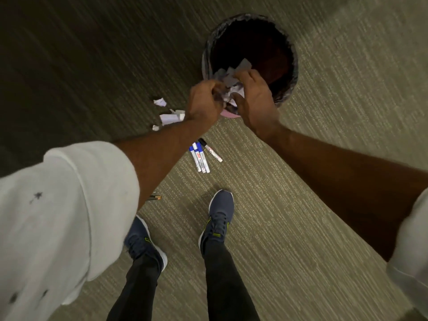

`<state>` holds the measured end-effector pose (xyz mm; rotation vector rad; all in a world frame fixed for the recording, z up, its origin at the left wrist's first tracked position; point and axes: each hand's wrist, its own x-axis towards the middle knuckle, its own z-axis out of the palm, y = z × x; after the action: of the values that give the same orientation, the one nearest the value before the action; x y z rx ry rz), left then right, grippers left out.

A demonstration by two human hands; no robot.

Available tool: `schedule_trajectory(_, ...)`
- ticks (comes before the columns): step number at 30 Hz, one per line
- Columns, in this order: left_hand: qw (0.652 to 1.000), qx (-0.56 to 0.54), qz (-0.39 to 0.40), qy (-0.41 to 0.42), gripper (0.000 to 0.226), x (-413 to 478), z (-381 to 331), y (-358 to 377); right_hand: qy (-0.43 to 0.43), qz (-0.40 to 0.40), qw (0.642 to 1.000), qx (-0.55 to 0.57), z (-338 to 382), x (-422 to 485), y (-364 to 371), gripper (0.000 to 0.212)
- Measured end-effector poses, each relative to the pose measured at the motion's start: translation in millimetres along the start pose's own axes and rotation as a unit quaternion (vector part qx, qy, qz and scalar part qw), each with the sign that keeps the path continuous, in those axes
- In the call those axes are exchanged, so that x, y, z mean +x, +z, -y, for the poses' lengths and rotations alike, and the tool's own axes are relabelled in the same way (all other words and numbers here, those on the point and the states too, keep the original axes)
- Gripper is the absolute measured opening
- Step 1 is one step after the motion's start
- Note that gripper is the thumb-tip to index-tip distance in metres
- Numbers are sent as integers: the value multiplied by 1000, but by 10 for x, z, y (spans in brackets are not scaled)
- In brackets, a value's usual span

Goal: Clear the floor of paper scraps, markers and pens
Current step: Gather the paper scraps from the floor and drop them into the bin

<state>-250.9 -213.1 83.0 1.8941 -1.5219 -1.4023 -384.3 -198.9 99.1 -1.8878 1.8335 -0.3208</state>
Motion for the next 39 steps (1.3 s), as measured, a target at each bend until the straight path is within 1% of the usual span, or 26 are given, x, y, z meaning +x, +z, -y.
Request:
schedule_trajectory(3,999,33,3,-18,31,-127,482,-151,-46,38,998,-20,209,-22,276,36)
schedule_trajectory(7,997,-1,0,-73,34,-199,1071,-304,-77,94,991,-54,398,-53,695,42)
schedule_trajectory(11,995,19,-43,-85,41,-263,1583,-416,-93,133,983,-82,455,-59,1189,40)
schedule_trajectory(13,991,20,-63,-117,49,-239,1833,-410,-85,137,984,-81,398,-49,1443,39)
schedule_trajectory(14,989,27,-58,-137,57,-195,1968,-387,-75,135,985,-83,350,-40,1565,40)
schedule_trajectory(17,979,98,-37,-175,82,-44,2359,-285,-56,138,983,-104,195,23,1910,49)
schedule_trajectory(19,976,125,-44,-172,89,62,2580,-209,-56,155,979,-116,76,102,2099,55)
schedule_trajectory(22,979,129,-37,-154,94,227,2878,-97,-83,187,970,-131,-116,286,2355,60)
schedule_trajectory(25,982,143,-56,-107,92,425,3107,6,-108,210,959,-157,-255,484,2614,57)
schedule_trajectory(27,984,140,-66,-89,98,572,3188,66,-120,209,956,-167,-303,616,2794,52)
schedule_trajectory(29,980,166,-71,-83,105,691,3266,144,-130,220,952,-170,-318,725,2972,55)
schedule_trajectory(30,974,197,-74,-80,104,718,3301,179,-131,226,949,-175,-323,766,3054,58)
schedule_trajectory(32,966,234,-85,-62,91,740,3399,233,-124,227,948,-185,-335,819,3197,57)
schedule_trajectory(34,978,182,-92,-35,70,755,3526,220,-127,213,948,-197,-322,814,3296,55)
schedule_trajectory(35,983,162,-82,-13,60,746,3540,176,-133,208,948,-200,-310,800,3331,54)
schedule_trajectory(36,984,160,-73,20,52,762,3607,147,-140,204,948,-199,-300,777,3358,52)
schedule_trajectory(39,976,194,-77,59,35,719,3622,47,-150,206,951,-177,-253,698,3398,43)
